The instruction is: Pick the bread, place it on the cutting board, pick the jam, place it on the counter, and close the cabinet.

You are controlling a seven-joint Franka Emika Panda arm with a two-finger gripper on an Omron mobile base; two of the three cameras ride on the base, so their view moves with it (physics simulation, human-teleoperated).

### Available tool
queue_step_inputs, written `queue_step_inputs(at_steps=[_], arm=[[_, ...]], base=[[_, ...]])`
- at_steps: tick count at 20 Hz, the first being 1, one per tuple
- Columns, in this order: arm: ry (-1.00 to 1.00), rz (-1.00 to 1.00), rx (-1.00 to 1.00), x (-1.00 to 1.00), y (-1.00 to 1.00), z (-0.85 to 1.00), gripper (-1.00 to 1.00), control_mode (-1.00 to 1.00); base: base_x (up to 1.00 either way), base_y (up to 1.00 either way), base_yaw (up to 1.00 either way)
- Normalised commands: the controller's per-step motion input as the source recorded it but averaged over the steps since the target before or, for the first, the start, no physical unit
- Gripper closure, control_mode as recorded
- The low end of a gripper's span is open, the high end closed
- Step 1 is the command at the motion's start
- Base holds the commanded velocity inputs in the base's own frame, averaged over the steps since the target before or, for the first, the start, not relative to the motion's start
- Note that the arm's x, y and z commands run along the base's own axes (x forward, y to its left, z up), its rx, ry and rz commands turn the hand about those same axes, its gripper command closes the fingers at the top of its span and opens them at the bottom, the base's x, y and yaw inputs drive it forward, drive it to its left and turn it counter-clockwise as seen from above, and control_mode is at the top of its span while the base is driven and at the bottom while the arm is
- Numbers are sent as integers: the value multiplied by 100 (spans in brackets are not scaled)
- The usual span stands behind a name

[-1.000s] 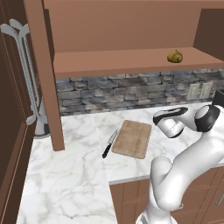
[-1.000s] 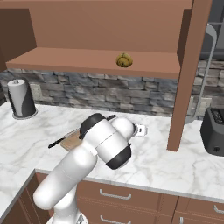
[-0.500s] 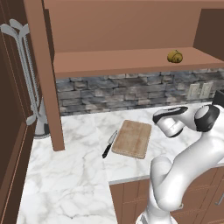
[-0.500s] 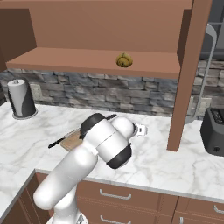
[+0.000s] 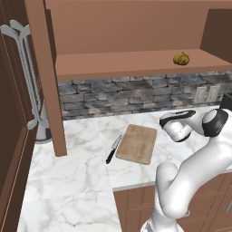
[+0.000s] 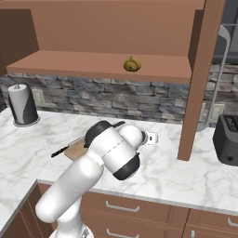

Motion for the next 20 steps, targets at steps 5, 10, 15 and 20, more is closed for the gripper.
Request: queue_step_inputs(at_steps=[5,10,15,20], arm=[[0,0,0,0,-11,4,-100,-100],[0,0,0,-3,-6,19,-100,-100],[0,0,1,-4,-2,28,-100,-100],[0,0,1,-7,0,33,-100,-100]], base=[[0,0,0],[0,0,0],[0,0,0],[0,0,0]])
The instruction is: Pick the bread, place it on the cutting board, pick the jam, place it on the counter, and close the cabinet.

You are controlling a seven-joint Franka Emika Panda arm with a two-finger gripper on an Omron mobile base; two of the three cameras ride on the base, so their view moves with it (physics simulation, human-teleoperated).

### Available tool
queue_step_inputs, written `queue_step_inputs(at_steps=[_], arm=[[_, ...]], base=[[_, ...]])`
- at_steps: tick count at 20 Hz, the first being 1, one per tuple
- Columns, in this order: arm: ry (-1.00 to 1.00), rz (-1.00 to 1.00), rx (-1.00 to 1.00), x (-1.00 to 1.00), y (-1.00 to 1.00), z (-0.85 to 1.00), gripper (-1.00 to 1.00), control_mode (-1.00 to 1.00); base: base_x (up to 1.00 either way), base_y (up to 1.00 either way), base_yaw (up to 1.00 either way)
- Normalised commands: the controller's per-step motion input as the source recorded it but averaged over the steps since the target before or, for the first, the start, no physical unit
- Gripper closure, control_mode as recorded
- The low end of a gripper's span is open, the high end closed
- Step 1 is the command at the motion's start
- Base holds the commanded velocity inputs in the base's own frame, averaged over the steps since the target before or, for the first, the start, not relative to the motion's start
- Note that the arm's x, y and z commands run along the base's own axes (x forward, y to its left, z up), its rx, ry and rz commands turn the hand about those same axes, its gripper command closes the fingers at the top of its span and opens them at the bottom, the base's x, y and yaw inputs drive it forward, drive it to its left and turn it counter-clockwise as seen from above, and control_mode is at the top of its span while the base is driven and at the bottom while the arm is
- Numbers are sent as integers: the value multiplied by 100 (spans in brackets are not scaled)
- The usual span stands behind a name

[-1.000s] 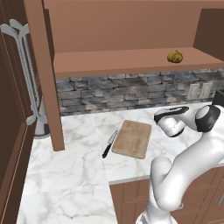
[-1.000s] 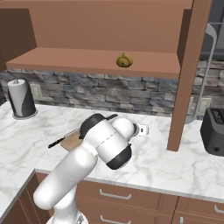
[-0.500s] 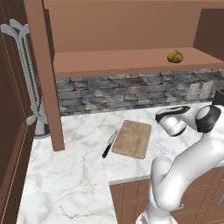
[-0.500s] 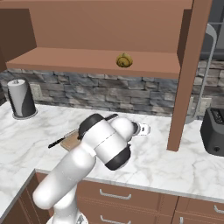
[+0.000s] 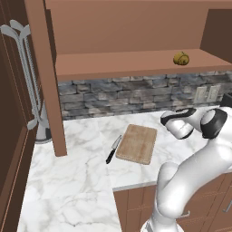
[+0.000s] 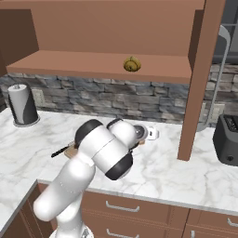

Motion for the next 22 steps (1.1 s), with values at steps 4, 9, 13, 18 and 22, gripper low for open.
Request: queue_step_inputs(at_steps=[4,9,13,18,22], arm=[[0,0,0,-16,0,32,-100,-100],[0,0,0,-22,0,29,-100,-100],[0,0,0,-26,0,28,-100,-100],[0,0,1,-30,0,35,-100,-100],[0,0,1,-25,0,44,-100,-100]], base=[[0,0,0],[0,0,0],[0,0,0],[0,0,0],[0,0,0]])
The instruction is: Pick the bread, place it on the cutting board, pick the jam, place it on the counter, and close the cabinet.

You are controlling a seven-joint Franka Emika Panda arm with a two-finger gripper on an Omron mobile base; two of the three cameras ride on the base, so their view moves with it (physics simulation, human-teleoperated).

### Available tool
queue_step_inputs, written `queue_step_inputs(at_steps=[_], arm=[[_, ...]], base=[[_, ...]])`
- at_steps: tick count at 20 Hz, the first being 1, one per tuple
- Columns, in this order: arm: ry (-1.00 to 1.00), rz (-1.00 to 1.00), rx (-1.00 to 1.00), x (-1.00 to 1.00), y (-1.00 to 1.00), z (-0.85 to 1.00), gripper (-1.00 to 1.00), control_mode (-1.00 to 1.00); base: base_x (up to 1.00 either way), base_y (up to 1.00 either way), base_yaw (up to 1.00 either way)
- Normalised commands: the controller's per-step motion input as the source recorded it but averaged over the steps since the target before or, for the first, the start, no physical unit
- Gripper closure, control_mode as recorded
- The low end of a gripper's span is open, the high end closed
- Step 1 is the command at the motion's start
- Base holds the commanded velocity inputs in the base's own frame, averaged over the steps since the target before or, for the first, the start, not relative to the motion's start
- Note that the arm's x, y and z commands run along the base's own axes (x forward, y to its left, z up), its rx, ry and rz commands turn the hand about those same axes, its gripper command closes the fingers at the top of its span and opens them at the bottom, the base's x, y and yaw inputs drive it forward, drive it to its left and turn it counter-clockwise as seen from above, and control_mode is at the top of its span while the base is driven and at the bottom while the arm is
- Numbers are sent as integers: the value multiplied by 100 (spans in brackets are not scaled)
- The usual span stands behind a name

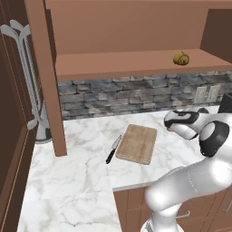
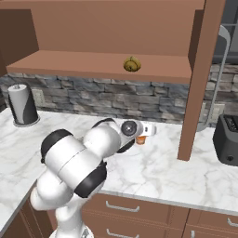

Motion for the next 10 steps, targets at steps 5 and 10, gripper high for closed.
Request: queue_step_inputs(at_steps=[5,10], arm=[[0,0,0,-30,0,43,-100,-100],[0,0,0,-31,0,39,-100,-100]], base=[[0,0,0],[0,0,0]])
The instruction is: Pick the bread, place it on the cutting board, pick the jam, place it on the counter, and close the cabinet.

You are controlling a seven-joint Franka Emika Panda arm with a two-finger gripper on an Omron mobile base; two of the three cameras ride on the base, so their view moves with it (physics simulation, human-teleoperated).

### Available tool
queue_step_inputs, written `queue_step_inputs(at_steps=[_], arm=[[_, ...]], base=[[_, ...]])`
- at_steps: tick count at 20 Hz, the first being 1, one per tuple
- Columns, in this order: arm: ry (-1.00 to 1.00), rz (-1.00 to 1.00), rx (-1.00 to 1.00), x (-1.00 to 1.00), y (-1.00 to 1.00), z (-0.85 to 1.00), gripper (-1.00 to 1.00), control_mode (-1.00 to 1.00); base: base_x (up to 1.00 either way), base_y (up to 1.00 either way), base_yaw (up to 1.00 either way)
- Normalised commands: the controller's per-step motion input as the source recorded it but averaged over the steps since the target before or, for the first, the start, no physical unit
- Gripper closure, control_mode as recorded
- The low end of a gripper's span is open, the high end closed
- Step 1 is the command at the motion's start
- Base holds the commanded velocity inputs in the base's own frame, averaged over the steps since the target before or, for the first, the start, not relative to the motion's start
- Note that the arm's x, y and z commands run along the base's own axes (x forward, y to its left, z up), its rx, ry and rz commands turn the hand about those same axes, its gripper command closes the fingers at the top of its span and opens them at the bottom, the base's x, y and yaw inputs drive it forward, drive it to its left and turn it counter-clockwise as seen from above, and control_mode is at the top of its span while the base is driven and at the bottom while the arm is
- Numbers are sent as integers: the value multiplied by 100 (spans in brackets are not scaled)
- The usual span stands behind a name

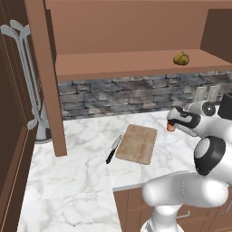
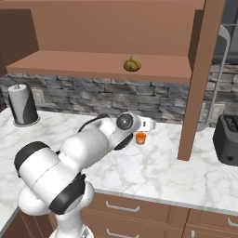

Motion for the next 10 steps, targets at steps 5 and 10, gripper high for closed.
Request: queue_step_inputs(at_steps=[5,10], arm=[[0,0,0,-30,0,38,-100,-100],[0,0,0,-29,0,32,-100,-100]], base=[[0,0,0],[0,0,0]])
